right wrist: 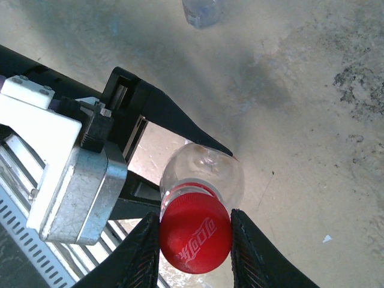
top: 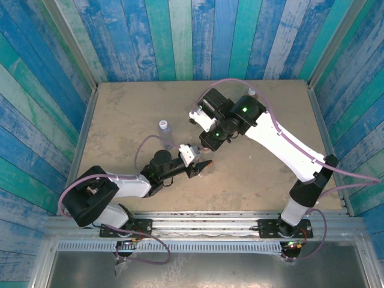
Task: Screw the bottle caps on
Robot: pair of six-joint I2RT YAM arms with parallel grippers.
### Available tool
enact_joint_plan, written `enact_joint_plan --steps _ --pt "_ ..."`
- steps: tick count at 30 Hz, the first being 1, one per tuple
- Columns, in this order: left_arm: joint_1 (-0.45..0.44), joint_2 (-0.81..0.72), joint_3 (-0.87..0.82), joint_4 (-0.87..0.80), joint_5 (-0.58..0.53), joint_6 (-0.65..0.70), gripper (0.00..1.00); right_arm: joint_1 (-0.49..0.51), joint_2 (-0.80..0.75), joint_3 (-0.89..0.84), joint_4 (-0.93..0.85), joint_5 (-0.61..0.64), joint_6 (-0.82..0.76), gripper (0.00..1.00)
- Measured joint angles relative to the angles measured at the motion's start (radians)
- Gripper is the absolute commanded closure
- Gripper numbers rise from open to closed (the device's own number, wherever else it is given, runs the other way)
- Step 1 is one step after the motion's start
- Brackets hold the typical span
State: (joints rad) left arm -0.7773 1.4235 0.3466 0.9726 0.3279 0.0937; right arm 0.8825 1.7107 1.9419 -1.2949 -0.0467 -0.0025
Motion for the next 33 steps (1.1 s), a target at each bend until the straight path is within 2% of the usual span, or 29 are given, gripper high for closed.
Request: enact_joint_plan --steps 33 --pt "0.000 0.001 0.002 -0.003 0.002 0.000 0.43 0.021 0.020 0.008 -0.021 0.035 -0.010 0.69"
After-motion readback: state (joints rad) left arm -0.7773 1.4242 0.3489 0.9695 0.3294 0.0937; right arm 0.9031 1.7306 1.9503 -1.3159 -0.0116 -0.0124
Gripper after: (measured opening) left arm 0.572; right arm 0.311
